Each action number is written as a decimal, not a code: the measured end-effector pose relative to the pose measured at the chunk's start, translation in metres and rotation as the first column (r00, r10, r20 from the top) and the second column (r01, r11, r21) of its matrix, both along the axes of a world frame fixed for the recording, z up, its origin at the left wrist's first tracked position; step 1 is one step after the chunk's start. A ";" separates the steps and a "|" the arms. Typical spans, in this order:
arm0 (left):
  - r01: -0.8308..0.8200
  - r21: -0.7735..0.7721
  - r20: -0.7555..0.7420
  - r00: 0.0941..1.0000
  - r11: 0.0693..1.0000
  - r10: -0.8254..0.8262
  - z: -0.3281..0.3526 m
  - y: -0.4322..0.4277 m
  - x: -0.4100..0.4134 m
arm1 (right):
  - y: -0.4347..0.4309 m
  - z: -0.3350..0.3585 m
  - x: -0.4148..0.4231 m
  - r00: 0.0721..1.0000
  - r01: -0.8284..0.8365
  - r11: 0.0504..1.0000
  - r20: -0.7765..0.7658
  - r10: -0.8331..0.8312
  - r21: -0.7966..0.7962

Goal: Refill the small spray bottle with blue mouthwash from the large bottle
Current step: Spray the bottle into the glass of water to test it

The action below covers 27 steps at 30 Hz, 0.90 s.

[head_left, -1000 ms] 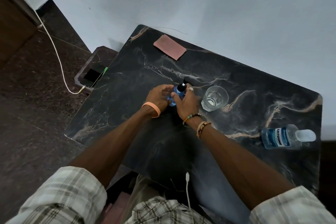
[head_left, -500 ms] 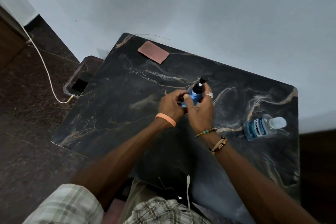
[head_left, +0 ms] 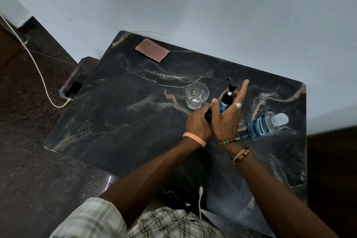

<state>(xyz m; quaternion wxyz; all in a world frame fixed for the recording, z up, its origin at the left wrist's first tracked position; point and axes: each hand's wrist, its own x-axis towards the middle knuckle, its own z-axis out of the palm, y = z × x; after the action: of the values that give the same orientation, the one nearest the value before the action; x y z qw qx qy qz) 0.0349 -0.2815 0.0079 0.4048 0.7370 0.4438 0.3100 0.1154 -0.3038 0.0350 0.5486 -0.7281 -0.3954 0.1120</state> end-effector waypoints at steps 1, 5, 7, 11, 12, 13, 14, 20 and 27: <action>0.008 -0.017 0.019 1.000 1.000 -0.008 -0.002 -0.001 0.000 | 0.000 -0.002 0.003 0.998 0.009 1.000 0.061 -0.010 0.010; 0.148 -0.018 -0.058 0.987 0.989 -0.149 -0.013 0.011 -0.013 | -0.003 -0.005 0.010 0.982 -0.128 0.989 0.129 0.137 -0.077; 0.240 -0.059 -0.139 0.959 0.969 -0.246 -0.021 0.020 -0.025 | -0.004 -0.009 0.009 0.971 -0.207 0.970 0.094 0.219 -0.125; 0.237 -0.179 -0.233 0.933 0.955 -0.275 -0.035 0.035 -0.052 | 0.000 -0.015 0.009 0.946 -0.310 0.931 0.031 0.322 -0.191; 0.170 -0.192 -0.220 0.953 0.967 -0.211 -0.038 0.040 -0.056 | 0.002 -0.016 0.010 0.941 -0.319 0.922 0.044 0.336 -0.218; 0.089 -0.186 -0.211 0.969 0.978 -0.128 -0.039 0.046 -0.058 | 0.005 -0.017 0.011 0.935 -0.325 0.913 0.065 0.350 -0.248; 0.018 -0.163 -0.207 0.977 0.986 -0.052 -0.040 0.052 -0.059 | 0.008 -0.018 0.012 0.926 -0.326 0.902 0.097 0.365 -0.284; -0.008 -0.110 -0.294 0.955 0.994 -0.025 -0.043 0.092 -0.041 | 0.029 -0.029 0.019 0.896 -0.249 0.842 0.217 0.388 -0.479; 0.035 -0.042 -0.332 0.942 0.999 -0.047 -0.050 0.099 -0.037 | 0.038 -0.031 0.025 0.858 -0.198 0.756 0.262 0.441 -0.624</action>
<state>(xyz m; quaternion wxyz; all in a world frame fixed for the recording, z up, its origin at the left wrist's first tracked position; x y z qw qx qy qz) -0.0022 -0.1826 -0.0422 0.3432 0.7805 0.4959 0.1646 0.1404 -0.2653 0.0037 0.1829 -0.7858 -0.5652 0.1718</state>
